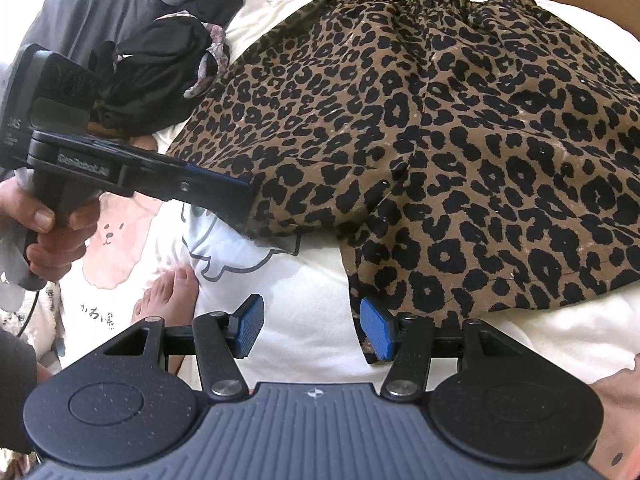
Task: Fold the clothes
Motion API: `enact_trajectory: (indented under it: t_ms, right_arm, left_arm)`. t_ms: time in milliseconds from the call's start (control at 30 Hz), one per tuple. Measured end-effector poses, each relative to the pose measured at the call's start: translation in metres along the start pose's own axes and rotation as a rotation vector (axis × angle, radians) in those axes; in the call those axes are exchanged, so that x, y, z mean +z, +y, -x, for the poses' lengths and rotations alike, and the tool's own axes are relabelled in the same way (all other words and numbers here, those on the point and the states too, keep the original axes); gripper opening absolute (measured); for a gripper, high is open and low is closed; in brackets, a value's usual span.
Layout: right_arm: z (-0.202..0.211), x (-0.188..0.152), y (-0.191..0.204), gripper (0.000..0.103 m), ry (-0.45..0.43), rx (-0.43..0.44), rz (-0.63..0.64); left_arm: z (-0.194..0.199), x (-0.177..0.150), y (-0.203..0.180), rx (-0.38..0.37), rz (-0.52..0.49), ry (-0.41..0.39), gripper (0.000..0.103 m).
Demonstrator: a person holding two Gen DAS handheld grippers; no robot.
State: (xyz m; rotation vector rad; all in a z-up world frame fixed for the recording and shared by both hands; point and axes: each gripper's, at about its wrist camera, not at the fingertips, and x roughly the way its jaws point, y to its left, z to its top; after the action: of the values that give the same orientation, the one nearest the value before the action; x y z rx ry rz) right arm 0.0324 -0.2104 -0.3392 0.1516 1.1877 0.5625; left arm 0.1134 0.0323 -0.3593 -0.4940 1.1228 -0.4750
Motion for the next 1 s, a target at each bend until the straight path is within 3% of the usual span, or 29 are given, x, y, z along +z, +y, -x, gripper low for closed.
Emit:
enact_trajectory:
  t_ms: [200,367,700,767,800,1000]
  right_arm:
    - [0.001,0.0,-0.003,0.061,-0.004,-0.001,0.005]
    - [0.0,-0.002,-0.004,0.061,-0.005,0.002,-0.005]
    - [-0.003,-0.001,-0.003,0.061,-0.016,0.024,-0.006]
    - [-0.003,-0.002,-0.004,0.061,-0.016,0.023,-0.007]
    - [-0.004,-0.003,-0.004,0.061,-0.014,0.024,-0.008]
    - [-0.007,-0.006,0.0,0.061,-0.008,0.032,0.002]
  left_arm:
    - [0.001,-0.008,0.001,0.018,0.023,-0.022,0.048]
    - [0.001,-0.006,-0.005,-0.013,0.016,-0.05,0.048]
    - [-0.024,-0.012,0.001,-0.068,0.079,0.012,0.047]
    - [-0.03,-0.014,0.004,-0.09,0.106,0.028,0.034]
    - [-0.032,-0.014,0.006,-0.104,0.125,0.035,0.021]
    - [-0.043,-0.005,0.011,-0.153,0.193,0.042,0.02]
